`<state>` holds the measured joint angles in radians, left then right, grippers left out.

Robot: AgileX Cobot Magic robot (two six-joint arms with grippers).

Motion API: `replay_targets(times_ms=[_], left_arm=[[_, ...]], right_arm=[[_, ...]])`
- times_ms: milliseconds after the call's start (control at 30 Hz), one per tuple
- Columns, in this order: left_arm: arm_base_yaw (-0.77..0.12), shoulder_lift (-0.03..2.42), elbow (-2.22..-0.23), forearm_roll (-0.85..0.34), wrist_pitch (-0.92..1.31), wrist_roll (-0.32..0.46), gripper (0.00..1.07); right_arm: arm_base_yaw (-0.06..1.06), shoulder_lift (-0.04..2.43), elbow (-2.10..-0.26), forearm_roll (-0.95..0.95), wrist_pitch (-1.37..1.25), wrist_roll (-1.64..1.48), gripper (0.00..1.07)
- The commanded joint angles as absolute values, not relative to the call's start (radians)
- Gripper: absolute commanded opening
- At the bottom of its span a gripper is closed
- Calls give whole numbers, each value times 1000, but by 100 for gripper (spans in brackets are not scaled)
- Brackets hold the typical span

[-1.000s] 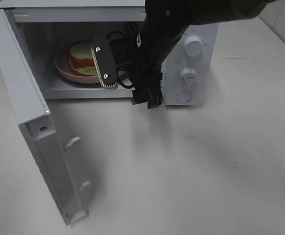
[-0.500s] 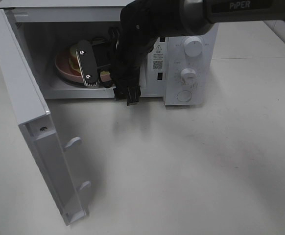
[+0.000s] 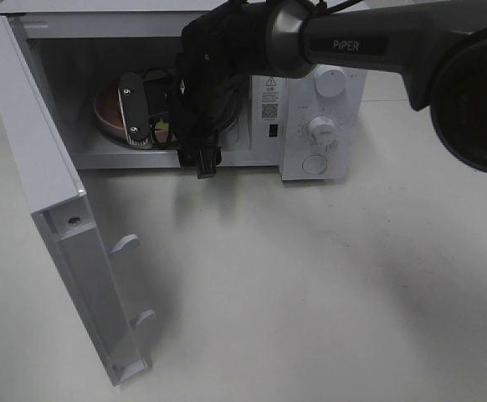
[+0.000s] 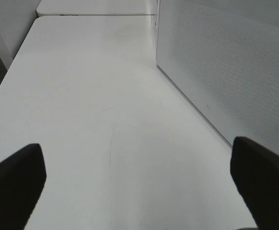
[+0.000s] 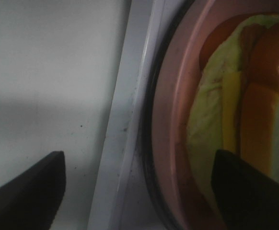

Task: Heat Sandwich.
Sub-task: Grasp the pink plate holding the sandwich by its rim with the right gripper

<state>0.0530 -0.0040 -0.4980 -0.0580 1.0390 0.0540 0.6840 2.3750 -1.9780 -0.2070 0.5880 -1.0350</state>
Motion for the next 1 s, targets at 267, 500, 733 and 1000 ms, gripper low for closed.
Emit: replay_targets(times_ms=[267,500,733,1000], left_arm=[[54,-25,-494,-56,1030,48,101],[54,-25,-494,-54,1030,48,101],[54,-25,-494,-54,1030,48,101],[54,-25,-494,-53,1030,48,101]], right_arm=[[685,2432,-2048,-218,616,-1022,79],[686,2432,-2050,-249,606,-1024,78],[686,2463,-2076,-255,583,-1021,77],[686,2502,-2108,-246,586,-998,75]])
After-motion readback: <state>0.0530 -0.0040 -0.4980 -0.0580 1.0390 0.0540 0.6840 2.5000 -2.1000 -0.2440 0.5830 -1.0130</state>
